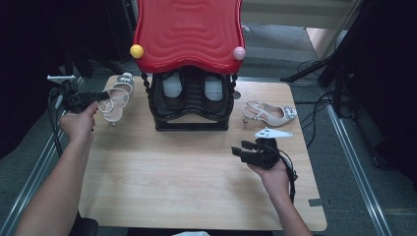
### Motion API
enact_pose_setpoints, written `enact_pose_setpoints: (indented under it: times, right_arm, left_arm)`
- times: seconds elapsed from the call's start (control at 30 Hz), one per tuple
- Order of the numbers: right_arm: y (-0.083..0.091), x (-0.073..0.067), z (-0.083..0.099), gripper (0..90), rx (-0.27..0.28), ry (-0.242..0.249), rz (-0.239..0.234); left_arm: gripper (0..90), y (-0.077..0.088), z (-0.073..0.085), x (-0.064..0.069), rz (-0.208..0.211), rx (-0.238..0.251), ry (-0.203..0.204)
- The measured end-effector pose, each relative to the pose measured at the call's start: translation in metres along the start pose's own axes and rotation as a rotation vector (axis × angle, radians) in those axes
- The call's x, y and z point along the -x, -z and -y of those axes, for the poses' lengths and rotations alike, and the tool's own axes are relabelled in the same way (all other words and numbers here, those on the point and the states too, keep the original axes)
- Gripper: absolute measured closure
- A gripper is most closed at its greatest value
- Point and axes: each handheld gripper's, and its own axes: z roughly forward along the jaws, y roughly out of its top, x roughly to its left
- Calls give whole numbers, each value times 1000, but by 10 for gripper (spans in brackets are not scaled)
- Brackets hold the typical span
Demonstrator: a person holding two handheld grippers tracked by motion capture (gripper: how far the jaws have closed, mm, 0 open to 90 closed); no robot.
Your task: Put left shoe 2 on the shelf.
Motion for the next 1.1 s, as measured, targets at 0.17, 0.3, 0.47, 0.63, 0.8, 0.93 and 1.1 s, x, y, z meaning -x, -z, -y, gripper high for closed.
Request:
enact_pose_setpoints:
  times: [0.17, 0.3, 0.47, 0.63, 0.8, 0.93, 1.1]
  right_arm:
    - [1, 0, 1, 492, -2, 3, 2]
    - [-1, 1, 1, 484, -11, -2, 5]
    - [-2, -1, 1, 483, -14, 4, 4]
    - [-2, 0, 1, 483, -13, 6, 8]
    - [-2, -1, 2, 483, -18, 4, 10]
    - [-2, -1, 2, 483, -16, 6, 11]
    - [-1, -1, 2, 483, -11, 2, 8]
  left_arm:
    - [826, 9, -19, 17, 27, 30, -1]
    - [826, 14, -31, 28, 38, 41, 4]
    - [825, 23, -46, 43, 38, 51, -15]
    - [825, 33, -62, 62, 49, 74, -29]
    - [825, 45, -76, 83, 59, 106, -50]
    - [825, 57, -90, 98, 59, 122, -64]
    - [824, 72, -101, 117, 63, 140, -102]
